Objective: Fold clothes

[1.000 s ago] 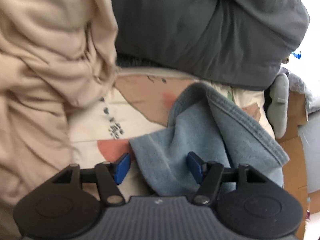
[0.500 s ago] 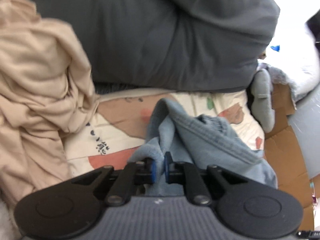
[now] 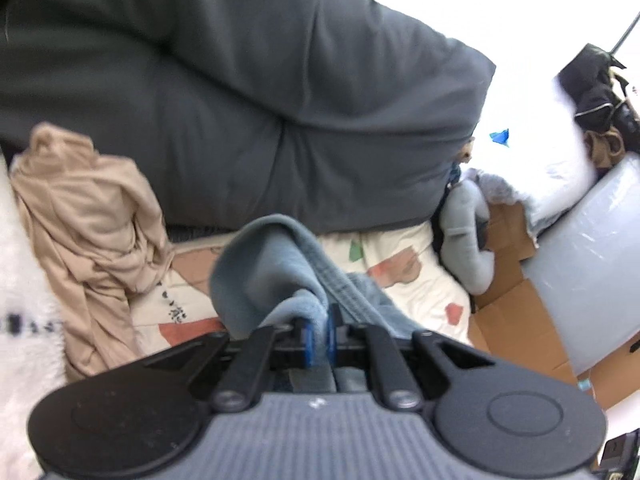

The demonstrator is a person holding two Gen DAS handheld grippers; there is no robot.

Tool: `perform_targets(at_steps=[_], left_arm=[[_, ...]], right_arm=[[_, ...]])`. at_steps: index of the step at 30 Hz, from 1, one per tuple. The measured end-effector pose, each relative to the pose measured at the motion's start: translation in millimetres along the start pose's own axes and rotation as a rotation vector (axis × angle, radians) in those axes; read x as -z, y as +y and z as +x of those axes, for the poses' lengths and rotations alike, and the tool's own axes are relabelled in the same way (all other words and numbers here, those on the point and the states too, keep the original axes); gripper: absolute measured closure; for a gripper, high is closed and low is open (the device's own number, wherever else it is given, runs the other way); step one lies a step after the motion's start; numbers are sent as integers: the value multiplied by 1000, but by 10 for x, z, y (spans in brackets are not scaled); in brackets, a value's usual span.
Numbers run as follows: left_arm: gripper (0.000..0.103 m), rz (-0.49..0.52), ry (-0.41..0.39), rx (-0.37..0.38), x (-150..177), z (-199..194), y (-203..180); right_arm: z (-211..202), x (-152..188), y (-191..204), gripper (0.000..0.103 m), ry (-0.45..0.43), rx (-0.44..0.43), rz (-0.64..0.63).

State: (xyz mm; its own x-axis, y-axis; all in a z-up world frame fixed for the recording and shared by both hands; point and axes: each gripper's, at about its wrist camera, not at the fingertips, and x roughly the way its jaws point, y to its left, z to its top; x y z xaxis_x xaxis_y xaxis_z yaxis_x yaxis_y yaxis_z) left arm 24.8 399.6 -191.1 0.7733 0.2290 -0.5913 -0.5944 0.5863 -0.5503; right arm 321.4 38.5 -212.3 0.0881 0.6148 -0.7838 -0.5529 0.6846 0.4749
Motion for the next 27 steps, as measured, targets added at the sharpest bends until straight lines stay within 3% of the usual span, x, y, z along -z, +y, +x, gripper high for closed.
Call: perform_targets(at_steps=[5,9,16,27], left_arm=[[96,24,-38,-1,-26,-443,-349],[96,28,-23,3,11,-717,-659],[96,37,90,23,274,-903,-1079],[96,39,261,90,783,-739,-1536]], right_arm=[[-309,66,204,52,-34,-53,-3],[-517,179,354,51,-59,-118,-8],[-686,452,517,48,-76,-233,-40],[-565,998,615,46,-29,-403,-106]])
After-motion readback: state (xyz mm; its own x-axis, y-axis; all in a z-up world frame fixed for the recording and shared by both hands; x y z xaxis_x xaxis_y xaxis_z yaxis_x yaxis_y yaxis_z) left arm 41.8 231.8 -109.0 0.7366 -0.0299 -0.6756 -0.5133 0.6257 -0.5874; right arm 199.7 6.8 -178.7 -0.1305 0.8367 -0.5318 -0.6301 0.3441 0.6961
